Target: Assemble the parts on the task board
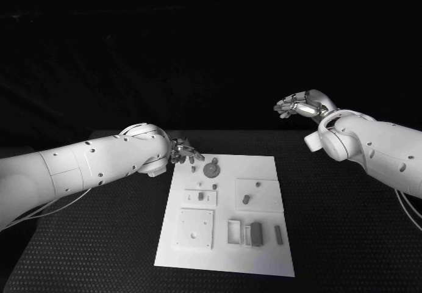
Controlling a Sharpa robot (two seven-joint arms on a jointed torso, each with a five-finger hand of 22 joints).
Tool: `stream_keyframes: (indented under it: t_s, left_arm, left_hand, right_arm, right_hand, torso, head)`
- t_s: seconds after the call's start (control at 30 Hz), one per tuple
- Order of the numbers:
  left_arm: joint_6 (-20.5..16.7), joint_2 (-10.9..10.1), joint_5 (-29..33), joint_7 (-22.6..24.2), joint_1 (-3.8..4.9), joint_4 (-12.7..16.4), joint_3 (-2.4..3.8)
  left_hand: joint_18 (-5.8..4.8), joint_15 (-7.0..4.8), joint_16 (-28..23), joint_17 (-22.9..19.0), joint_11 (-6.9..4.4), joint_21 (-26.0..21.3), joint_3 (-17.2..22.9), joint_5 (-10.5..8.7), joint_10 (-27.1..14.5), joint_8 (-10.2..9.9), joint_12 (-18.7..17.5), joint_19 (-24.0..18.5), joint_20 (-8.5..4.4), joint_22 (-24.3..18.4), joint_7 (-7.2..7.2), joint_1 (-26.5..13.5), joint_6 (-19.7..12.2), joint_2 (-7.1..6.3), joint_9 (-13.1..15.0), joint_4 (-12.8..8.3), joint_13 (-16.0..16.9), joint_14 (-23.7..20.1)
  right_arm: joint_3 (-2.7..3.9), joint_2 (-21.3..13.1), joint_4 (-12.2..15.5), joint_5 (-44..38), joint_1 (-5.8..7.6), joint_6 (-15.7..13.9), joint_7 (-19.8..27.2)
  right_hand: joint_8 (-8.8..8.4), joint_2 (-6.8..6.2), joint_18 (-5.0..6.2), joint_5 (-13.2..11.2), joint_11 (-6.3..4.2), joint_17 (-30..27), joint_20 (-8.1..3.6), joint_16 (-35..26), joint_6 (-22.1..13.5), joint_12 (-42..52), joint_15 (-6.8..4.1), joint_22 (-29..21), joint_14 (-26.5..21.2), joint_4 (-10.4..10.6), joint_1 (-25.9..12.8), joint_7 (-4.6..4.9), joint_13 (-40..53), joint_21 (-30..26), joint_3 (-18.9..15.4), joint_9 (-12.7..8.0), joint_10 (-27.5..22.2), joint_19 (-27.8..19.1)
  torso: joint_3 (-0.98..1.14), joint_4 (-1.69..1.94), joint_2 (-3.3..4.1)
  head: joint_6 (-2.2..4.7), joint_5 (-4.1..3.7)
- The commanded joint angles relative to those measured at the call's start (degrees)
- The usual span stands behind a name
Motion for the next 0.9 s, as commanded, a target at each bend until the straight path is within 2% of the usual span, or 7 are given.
stream_keyframes:
  t_s: [0.03,0.2,0.33,0.57,0.9]
  left_arm:
    - [4.6,1.7,-2.5,0.2,0.18,-3.1,0.05]
    - [6.5,4.1,-2.7,0.3,0.09,-7.1,0.01]
    - [6.5,5.5,-2.8,0.8,-0.49,-9.8,0.00]
    - [6.3,6.9,-2.8,1.6,-0.92,-13.1,0.00]
    - [6.6,8.6,-1.7,2.7,-2.03,-16.7,-0.01]
  left_hand:
    - [-1.06,0.10,-0.4,-0.2,0.43,-0.4,0.1,-0.13,-0.2,-0.4,-0.5,-0.4,-7.32,-0.2,0.10,0.0,-0.8,-0.91,-0.1,1.1,-0.1,-0.7]
    - [-1.25,0.50,-0.7,-0.3,0.88,-0.7,0.3,-0.13,-0.9,-1.0,-0.9,-1.0,-7.19,-0.2,0.57,-0.2,-2.1,-1.66,-0.3,2.9,-0.1,-1.4]
    - [-1.34,0.68,-0.7,-0.4,1.06,-0.8,0.2,-0.12,-1.2,-1.1,-1.1,-1.3,-7.10,-0.2,0.75,-0.2,-2.6,-1.73,-0.3,3.8,-0.1,-1.7]
    - [-1.35,0.72,-0.6,-0.3,1.10,-0.8,0.1,-0.12,-1.2,-1.1,-1.0,-1.4,-7.09,-0.2,0.80,0.0,-2.7,-1.44,-0.2,3.9,0.0,-1.8]
    - [-1.40,0.78,-0.5,-0.3,1.18,-0.8,-0.6,-0.12,-1.4,-1.1,-1.0,-1.6,-7.05,-0.1,0.87,0.7,-2.9,-0.77,-0.2,3.7,0.1,-1.9]
  right_arm:
    - [0.03,0.2,-0.1,0.1,-0.06,0.7,0.4]
    - [0.03,0.4,-0.1,0.1,-0.09,0.7,0.4]
    - [0.04,0.5,-0.1,0.1,-0.20,0.8,0.4]
    - [0.04,0.4,0.0,0.1,-0.22,0.7,0.5]
    - [0.04,0.4,0.3,0.1,-0.22,0.6,0.5]
  right_hand:
    - [0.35,0.28,-0.74,0.2,0.10,-0.1,-0.09,-0.2,-0.4,-0.4,0.39,0.1,0.0,0.0,-0.3,0.56,-0.1,-0.3,-0.4,-0.1,0.5,-0.3]
    - [0.35,0.29,-0.74,0.2,0.10,-0.1,-0.09,-0.2,-0.4,-0.4,0.39,0.1,0.0,0.0,-0.3,0.56,-0.1,-0.3,-0.4,-0.1,0.5,-0.3]
    - [0.36,0.30,-0.74,0.2,0.10,-0.1,-0.09,-0.2,-0.4,-0.4,0.39,0.1,0.0,0.0,-0.3,0.56,-0.1,-0.3,-0.4,-0.1,0.5,-0.3]
    - [0.36,0.31,-0.74,0.2,0.10,-0.1,-0.09,-0.2,-0.4,-0.4,0.39,0.1,0.0,0.0,-0.3,0.56,-0.1,-0.4,-0.4,-0.1,0.5,-0.3]
    - [0.36,0.31,-0.74,0.2,0.11,-0.1,-0.08,-0.2,-0.4,-0.4,0.40,0.2,0.0,0.0,-0.3,0.57,-0.2,-0.4,-0.4,-0.1,0.5,-0.3]
  torso:
    - [0.00,-0.02,0.01]
    - [0.02,-0.13,0.15]
    - [-0.06,-0.19,0.21]
    - [-0.09,-0.40,0.40]
    - [-0.13,-0.31,0.37]
  head:
    - [0.12,0.01]
    - [0.25,-0.05]
    - [0.19,-0.08]
    - [0.38,0.01]
    - [0.19,-0.14]
